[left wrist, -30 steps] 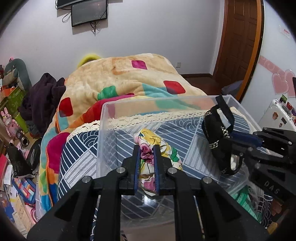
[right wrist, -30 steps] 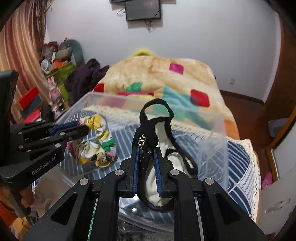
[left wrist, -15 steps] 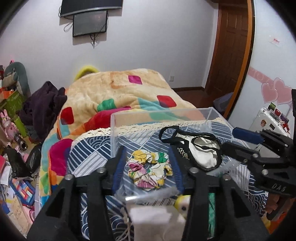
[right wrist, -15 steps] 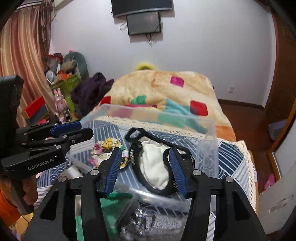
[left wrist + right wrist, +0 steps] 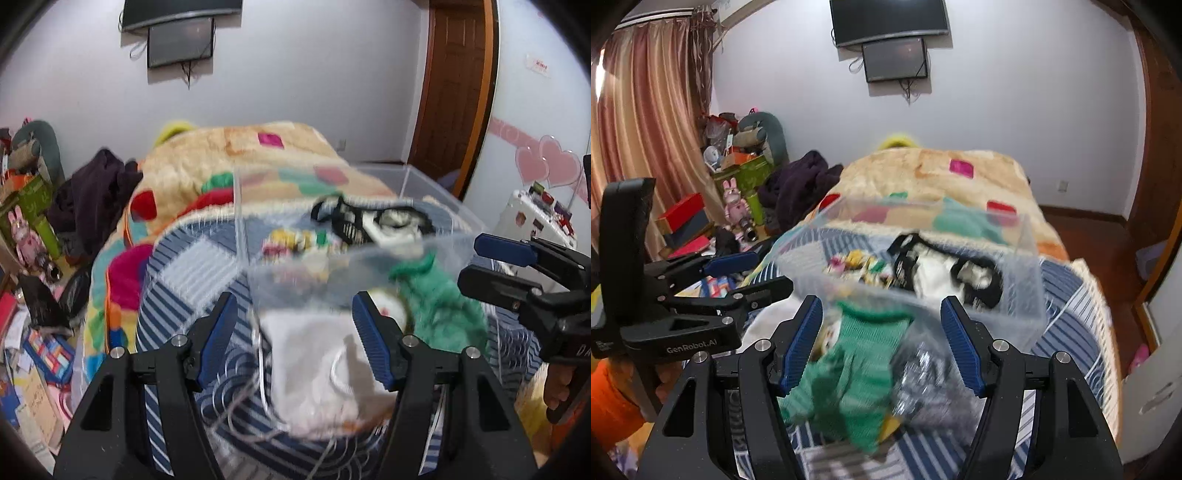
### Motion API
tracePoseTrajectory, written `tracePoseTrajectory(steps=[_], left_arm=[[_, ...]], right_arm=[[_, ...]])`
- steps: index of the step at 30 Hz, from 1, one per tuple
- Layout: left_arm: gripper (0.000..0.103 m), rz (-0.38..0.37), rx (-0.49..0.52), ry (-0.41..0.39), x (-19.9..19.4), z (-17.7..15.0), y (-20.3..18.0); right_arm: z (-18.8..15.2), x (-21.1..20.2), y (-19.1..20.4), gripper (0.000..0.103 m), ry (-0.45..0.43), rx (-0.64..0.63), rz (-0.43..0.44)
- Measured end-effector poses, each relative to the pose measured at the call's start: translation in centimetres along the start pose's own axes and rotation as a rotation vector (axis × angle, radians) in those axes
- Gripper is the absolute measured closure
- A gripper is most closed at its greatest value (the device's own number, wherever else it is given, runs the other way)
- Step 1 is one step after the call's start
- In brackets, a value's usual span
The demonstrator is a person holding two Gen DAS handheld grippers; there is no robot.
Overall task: Organize soft objects
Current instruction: 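Grasp the white cloth with the left tool while the right tool grasps the green knit glove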
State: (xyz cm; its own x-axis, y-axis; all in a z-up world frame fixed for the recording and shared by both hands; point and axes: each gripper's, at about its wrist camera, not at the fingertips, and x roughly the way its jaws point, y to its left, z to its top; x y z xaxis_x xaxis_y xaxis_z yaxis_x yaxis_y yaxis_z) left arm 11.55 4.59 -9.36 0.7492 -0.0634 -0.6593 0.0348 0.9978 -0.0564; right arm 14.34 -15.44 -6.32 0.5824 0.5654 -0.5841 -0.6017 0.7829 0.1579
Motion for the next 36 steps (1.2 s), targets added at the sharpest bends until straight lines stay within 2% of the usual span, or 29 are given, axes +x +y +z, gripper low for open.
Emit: tracePoseTrajectory(steps=[6,11,12,13,14,16,18,23,25,27,36], left_arm=[[0.039,0.000,-0.017,0.072,1.0,-2.8,0.7],[0.040,-0.009,-0.027,0.084,1.6,-3.9,0.4],[0.041,-0.015,-0.032,0.083,1.8,-3.9,0.4],[0.048,-0.029,-0.042,0.087,1.9,-4.0,0.4],[0.056,-0.046,-0.051,0.092,2.0,-4.0,0.6],[0.065,-0.082,-0.066,0.102,2.2,-4.1,0.5],[0.072,-0.090,-0.059,0.098,2.1,-4.2,0.3],[0.088,-0.068,-0.028,0.069,0.9,-4.7,-0.7],[0.091,-0.061,-0.025,0.053,0.1,-4.7,-1.0],[0.099,-0.056,-0.019,0.032,-0.8,-4.5,-1.1],[0.099,-0.076,-0.022,-0.065,-4.4,-1.9,-0.9]], right_arm=[[-2.1,1.8,0.0,0.040,0.076,0.022,0.020],[-2.8,2.3,-0.2,0.040,0.094,0.053,0.028],[-2.9,2.2,-0.1,0.042,0.093,0.055,0.029],[-3.0,2.0,0.0,0.044,0.086,0.056,0.028],[-3.1,1.9,0.0,0.050,0.082,0.055,0.028],[-3.4,1.5,0.3,0.060,0.077,0.049,0.036],[-3.5,1.3,0.5,0.075,0.070,0.041,0.035],[-3.9,0.8,0.9,0.087,0.051,0.021,0.043],[-3.9,0.5,0.8,0.089,0.041,0.028,0.048],[-3.7,0.0,0.6,0.089,0.022,0.047,0.054],[-2.6,-3.0,-0.5,0.089,-0.072,0.084,0.044]])
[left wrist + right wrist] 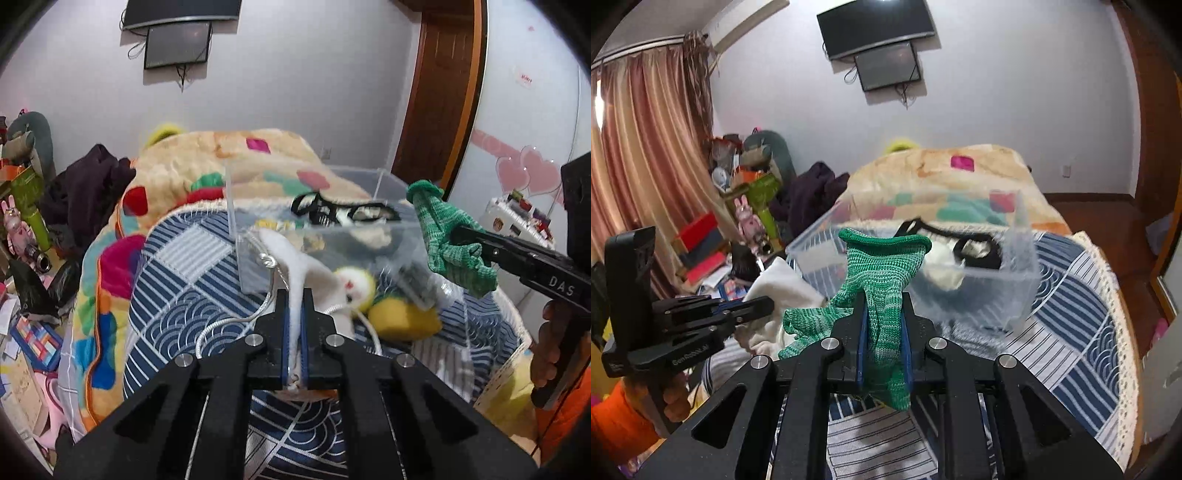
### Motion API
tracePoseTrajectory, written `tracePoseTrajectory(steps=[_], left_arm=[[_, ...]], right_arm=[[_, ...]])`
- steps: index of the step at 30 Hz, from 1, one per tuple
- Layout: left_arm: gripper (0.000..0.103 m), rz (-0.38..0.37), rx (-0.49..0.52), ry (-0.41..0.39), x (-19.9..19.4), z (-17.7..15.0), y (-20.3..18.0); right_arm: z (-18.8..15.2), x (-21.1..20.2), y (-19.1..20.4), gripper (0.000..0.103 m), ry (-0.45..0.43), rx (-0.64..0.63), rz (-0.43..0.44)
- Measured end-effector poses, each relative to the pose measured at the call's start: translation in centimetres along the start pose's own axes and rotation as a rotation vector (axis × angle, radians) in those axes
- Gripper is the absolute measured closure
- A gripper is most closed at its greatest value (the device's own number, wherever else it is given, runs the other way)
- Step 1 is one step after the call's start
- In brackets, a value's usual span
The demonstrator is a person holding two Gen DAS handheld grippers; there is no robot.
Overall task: Organize soft objects
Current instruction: 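Grasp the white cloth with the left tool while the right tool grasps the green knit glove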
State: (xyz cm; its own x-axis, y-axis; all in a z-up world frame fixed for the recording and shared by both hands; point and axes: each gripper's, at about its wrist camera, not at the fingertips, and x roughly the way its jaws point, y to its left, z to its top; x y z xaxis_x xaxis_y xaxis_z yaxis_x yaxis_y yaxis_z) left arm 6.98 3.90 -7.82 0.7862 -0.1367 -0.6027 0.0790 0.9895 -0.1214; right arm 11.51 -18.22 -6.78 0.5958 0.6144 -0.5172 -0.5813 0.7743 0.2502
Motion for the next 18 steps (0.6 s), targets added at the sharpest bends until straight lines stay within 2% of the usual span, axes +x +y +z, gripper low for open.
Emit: tracePoseTrajectory(steps=[10,18], left_arm=[[0.100,0.007,-0.004,-0.108,-1.9,4.2,0.4],[0.100,0.020,-0.017,-0.163,-0.8,7.7,0.6]], right_arm=[[2.2,-1.5,-1.5,0.089,-0.073,0.018,-0.050],[4.3,-1.3,-2.5,0.089,-0.109,0.016,-0.095]])
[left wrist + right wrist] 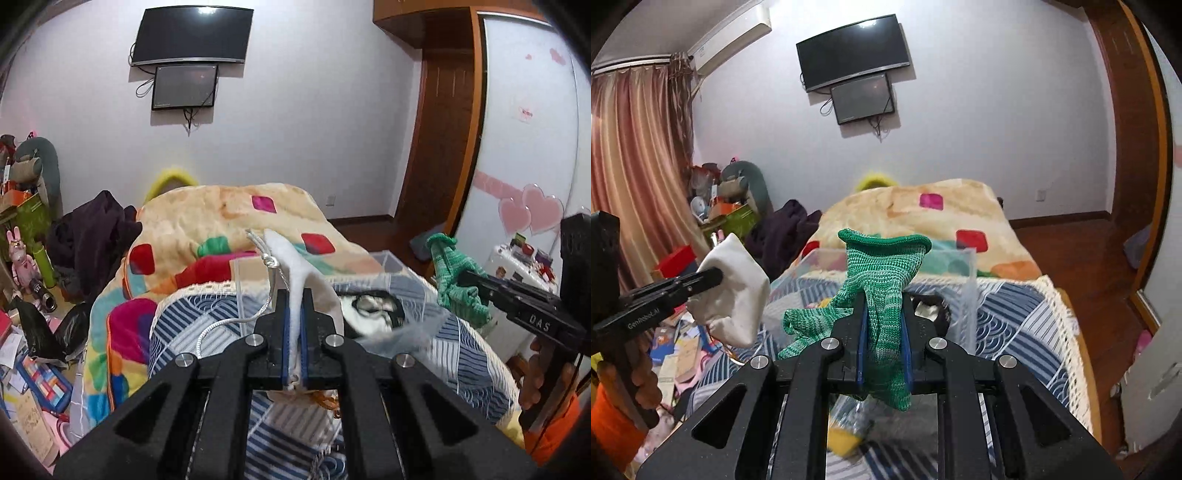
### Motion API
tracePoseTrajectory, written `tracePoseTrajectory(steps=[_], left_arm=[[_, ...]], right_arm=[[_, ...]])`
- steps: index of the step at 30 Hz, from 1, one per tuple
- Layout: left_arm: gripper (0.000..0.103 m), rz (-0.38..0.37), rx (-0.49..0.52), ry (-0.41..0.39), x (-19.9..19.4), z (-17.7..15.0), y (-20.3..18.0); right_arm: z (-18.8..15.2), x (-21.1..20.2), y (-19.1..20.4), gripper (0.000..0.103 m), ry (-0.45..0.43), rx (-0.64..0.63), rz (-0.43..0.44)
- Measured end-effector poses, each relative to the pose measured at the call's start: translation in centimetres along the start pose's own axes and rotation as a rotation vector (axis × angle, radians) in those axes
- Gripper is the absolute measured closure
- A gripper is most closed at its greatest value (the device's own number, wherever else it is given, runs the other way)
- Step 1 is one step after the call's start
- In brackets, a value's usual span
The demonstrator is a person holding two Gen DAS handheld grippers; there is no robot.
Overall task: Organize soft objects
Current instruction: 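Grasp the white cloth with the left tool while the right tool grasps the green knit glove, then lower the white cloth and green glove into the clear box and release both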
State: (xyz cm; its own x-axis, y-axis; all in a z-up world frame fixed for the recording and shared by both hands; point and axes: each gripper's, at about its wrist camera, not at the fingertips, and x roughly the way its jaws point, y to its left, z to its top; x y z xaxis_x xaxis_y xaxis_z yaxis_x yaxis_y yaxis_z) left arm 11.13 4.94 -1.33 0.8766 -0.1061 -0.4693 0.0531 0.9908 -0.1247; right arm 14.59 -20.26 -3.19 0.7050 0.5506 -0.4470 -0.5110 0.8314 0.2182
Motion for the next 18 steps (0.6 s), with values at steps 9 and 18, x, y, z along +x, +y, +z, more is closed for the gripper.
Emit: tracePoseTrajectory(steps=[9,18], left_arm=[[0.100,0.029,0.002,-0.033,3.7,2.6,-0.4],[0.100,0.020,-0.038,0.042,8.8,1.9,0.0]], right_arm=[[1.5,2.4,-0.7,0.089,0.005,0.008,-0.033],[0.9,5.8,-0.2,0.089,0.088,-0.010,-0.056]])
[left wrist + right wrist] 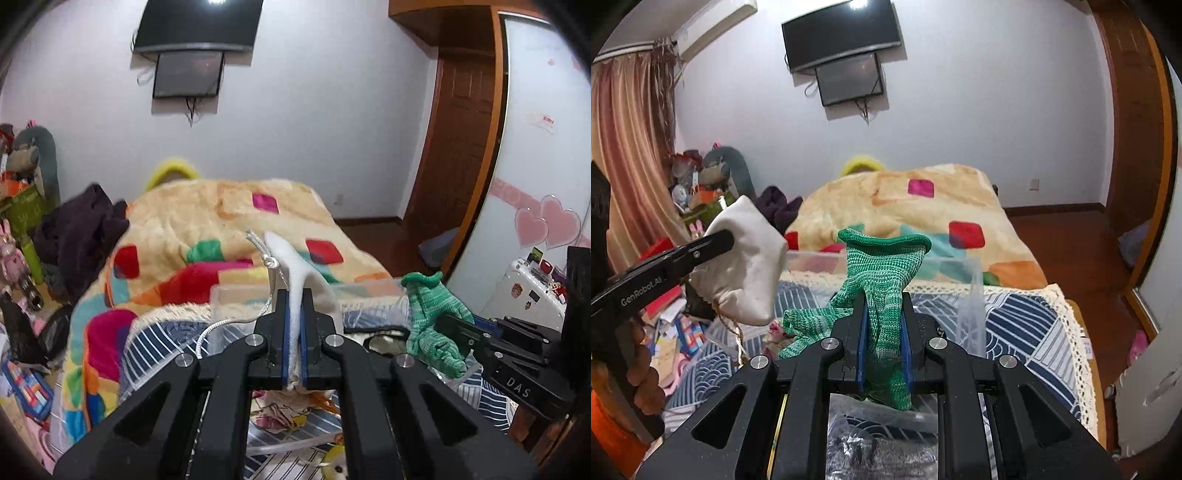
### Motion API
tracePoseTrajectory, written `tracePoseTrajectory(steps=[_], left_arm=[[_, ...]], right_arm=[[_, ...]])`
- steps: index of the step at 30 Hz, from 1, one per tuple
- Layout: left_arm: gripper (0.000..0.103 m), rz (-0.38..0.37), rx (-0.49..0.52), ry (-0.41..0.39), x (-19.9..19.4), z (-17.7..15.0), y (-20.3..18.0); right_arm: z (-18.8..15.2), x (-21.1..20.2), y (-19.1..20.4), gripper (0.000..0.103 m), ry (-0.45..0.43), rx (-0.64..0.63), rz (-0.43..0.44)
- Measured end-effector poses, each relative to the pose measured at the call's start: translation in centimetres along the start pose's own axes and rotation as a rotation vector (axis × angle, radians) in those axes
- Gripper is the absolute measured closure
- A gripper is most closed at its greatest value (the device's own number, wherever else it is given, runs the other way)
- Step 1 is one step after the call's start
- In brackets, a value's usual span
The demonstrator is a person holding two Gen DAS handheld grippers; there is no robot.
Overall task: Organize soft objects
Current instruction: 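Lower the white cloth and green glove into the clear box and release both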
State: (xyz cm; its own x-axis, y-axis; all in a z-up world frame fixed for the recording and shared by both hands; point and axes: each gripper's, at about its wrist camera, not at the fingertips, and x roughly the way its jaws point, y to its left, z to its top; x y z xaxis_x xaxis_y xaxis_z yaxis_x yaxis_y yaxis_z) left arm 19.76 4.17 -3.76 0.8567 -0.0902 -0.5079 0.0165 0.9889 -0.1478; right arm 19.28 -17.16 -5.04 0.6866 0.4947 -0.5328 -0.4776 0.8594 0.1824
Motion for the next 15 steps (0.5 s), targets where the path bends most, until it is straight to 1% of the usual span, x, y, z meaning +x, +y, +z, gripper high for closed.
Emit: tracePoseTrajectory(steps=[2,6,9,15], left_arm=[[0.100,0.005,0.000,0.046,1.7,-0.7,0.1],[0.100,-0.018,-0.002,0.131,4.1,-2.3,-0.2],[0.100,-0.004,0.023,0.162,5.2,-3.1,-0.6],[0.100,-0.006,0.042,0.212,6.1,-3.9,-0.7]], right_arm=[[-0.2,0.6,0.0,0.089,0.019,-0.008,-0.016],[-0.7,1.8,0.0,0.089,0.070,-0.017,-0.019],[-1.1,2.5,0.1,0.089,0.109,-0.033,-0.021],[-1.4,3.6,0.2,0.088,0.166,-0.037,-0.018]])
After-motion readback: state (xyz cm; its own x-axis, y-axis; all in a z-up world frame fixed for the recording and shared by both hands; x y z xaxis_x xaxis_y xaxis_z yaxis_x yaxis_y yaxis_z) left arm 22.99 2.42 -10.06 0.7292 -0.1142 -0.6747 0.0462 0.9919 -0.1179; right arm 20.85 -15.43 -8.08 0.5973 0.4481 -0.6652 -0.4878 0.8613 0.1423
